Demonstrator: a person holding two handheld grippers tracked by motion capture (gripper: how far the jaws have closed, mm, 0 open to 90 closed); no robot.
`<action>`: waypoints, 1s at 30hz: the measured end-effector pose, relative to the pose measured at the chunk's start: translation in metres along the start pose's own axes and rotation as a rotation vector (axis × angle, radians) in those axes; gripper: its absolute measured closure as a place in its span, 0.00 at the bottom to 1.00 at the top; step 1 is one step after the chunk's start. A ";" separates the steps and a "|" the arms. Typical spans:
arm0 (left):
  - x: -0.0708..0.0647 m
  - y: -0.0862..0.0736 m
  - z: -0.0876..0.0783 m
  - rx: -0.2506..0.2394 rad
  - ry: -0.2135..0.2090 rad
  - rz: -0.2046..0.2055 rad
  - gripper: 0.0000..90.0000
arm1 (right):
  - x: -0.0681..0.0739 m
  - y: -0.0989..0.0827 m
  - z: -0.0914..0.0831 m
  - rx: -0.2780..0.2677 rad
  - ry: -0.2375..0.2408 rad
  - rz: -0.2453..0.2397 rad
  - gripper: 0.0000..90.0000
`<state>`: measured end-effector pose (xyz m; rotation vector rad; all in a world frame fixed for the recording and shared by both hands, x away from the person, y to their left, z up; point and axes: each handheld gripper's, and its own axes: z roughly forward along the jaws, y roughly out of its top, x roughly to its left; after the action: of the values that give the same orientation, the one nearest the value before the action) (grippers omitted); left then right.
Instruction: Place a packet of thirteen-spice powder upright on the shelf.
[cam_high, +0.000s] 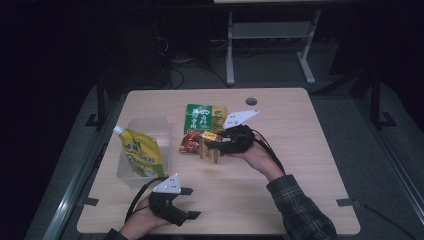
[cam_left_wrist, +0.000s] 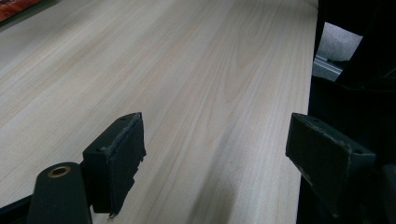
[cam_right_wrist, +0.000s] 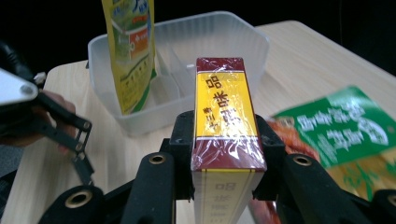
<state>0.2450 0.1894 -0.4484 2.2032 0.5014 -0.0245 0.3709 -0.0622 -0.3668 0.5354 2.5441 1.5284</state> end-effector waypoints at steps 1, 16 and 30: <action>0.000 0.000 0.000 -0.001 0.000 0.000 0.21 | -0.001 0.004 0.004 0.003 0.008 -0.008 0.75; -0.003 -0.004 -0.005 0.000 0.010 -0.002 0.22 | -0.007 0.046 0.060 0.020 0.115 -0.115 0.75; -0.005 -0.003 -0.004 -0.005 -0.001 0.001 0.22 | -0.004 0.080 0.094 -0.018 0.212 -0.202 0.74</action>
<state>0.2382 0.1927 -0.4471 2.1987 0.4998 -0.0241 0.4197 0.0479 -0.3426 0.1136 2.6364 1.6085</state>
